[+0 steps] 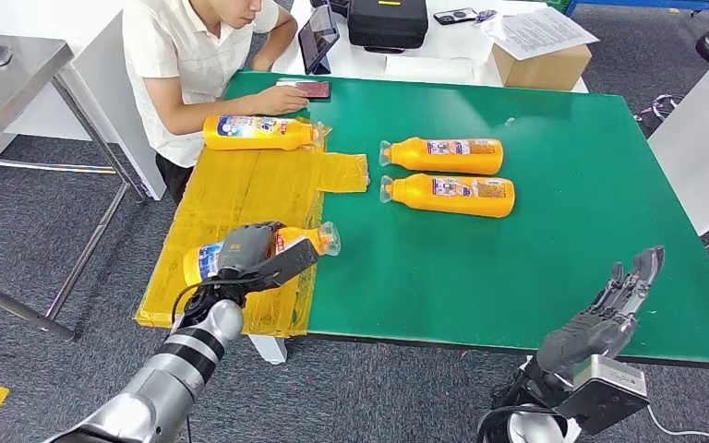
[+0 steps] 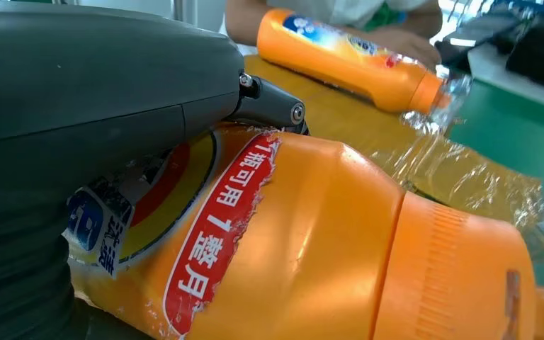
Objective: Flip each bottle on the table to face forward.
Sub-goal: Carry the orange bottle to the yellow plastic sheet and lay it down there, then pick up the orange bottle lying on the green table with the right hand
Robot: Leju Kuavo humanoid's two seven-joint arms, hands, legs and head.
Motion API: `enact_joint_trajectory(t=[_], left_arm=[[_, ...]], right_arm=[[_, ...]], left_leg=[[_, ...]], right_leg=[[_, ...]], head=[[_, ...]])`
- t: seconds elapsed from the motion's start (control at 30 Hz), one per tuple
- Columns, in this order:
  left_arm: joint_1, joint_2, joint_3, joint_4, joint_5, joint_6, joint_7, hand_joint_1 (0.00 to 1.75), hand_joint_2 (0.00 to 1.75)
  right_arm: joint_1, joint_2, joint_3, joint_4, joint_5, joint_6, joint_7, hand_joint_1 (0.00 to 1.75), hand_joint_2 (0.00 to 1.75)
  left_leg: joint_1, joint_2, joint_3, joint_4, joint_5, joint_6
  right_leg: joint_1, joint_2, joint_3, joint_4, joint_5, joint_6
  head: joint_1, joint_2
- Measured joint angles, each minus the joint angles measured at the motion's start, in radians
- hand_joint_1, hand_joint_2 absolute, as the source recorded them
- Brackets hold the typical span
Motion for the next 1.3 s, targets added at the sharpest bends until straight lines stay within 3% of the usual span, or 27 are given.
enact_joint_trajectory(t=[0.03, 0.07, 0.1, 0.37, 0.63, 0.87, 1.03, 1.1, 1.13, 1.23, 1.3], left_arm=[[-0.017, 0.003, -0.003, 0.021, 0.004, -0.011, 0.001, 0.36, 1.75], [-0.03, 0.006, -0.005, 0.04, 0.01, -0.023, 0.001, 0.06, 1.75], [-0.042, 0.008, -0.007, 0.058, 0.017, -0.038, 0.0, 0.0, 1.75], [-0.09, 0.024, -0.016, 0.147, 0.082, -0.22, -0.038, 0.0, 1.75], [-0.094, 0.01, 0.006, 0.151, 0.283, -0.415, -0.12, 0.0, 1.75], [-0.075, 0.001, 0.018, 0.132, 0.337, -0.426, -0.148, 0.0, 1.75], [0.048, -0.025, 0.005, -0.033, 0.531, -0.459, -0.197, 0.0, 1.75], [0.128, -0.032, -0.026, -0.171, 0.615, -0.416, -0.226, 0.0, 1.75], [0.165, -0.035, -0.047, -0.245, 0.627, -0.351, -0.255, 0.0, 1.75], [0.249, -0.043, -0.118, -0.44, 0.547, -0.027, -0.395, 0.0, 1.75], [0.283, -0.047, -0.169, -0.544, 0.481, 0.165, -0.473, 0.0, 1.75]], right_arm=[[-0.002, -0.001, 0.003, 0.005, -0.004, 0.003, 0.0, 0.0, 0.0], [-0.004, -0.002, 0.006, 0.01, -0.008, 0.006, 0.0, 0.0, 0.0], [-0.005, -0.003, 0.008, 0.015, -0.012, 0.01, 0.0, 0.0, 0.0], [-0.017, -0.007, 0.01, 0.073, -0.056, 0.07, 0.0, 0.0, 0.0], [-0.023, -0.007, 0.005, 0.12, -0.063, 0.101, 0.0, 0.0, 0.0], [-0.031, -0.007, 0.002, 0.151, -0.065, 0.107, 0.0, 0.0, 0.0], [-0.025, -0.007, 0.0, 0.162, -0.06, 0.09, 0.0, 0.0, 0.0], [-0.015, -0.007, -0.002, 0.163, -0.052, 0.074, 0.0, 0.0, 0.0], [-0.01, -0.007, -0.002, 0.163, -0.047, 0.064, 0.0, 0.0, 0.0], [0.003, -0.01, 0.002, 0.161, -0.025, 0.028, 0.0, 0.0, 0.0], [0.006, -0.013, 0.012, 0.161, -0.01, 0.006, 0.0, 0.0, 0.87]], left_leg=[[0.0, 0.0, 0.0, 0.0, 0.0, 0.0], [0.0, 0.0, 0.001, 0.0, 0.0, 0.0], [0.0, 0.0, 0.001, 0.0, 0.0, 0.0], [0.0, -0.001, 0.001, 0.0, 0.0, 0.0], [0.0, -0.002, 0.003, 0.0, 0.0, 0.0], [0.0, -0.002, 0.005, 0.0, 0.0, 0.0], [0.0, -0.001, 0.004, 0.0, 0.0, 0.0], [0.0, 0.0, 0.002, 0.0, 0.0, 0.0], [0.0, 0.0, 0.001, 0.0, 0.0, 0.0], [0.0, -0.001, -0.002, 0.0, 0.0, 0.0], [0.0, -0.001, -0.002, 0.0, 0.0, 0.0]], right_leg=[[0.0, 0.0, 0.0, 0.0, 0.0, 0.0], [0.0, 0.0, 0.001, 0.0, 0.0, 0.0], [0.0, 0.0, 0.001, 0.0, 0.0, 0.0], [0.0, 0.0, 0.001, 0.0, 0.0, 0.0], [0.0, -0.001, 0.003, 0.0, 0.0, 0.0], [0.0, -0.001, 0.005, 0.0, 0.0, 0.0], [0.0, 0.0, 0.004, 0.0, 0.0, 0.0], [0.0, 0.0, 0.002, 0.0, 0.0, 0.0], [0.0, 0.0, 0.0, 0.0, 0.0, 0.0], [0.0, 0.0, -0.002, 0.0, 0.0, 0.0], [0.0, -0.001, -0.002, 0.0, -0.001, 0.0]], head=[[0.0, 0.0], [0.0, 0.0], [0.0, 0.0], [0.0, 0.0], [0.0, 0.0], [0.0, 0.0], [0.0, 0.0], [0.0, 0.0], [0.0, 0.0], [0.0, 0.0], [0.0, 0.0]])
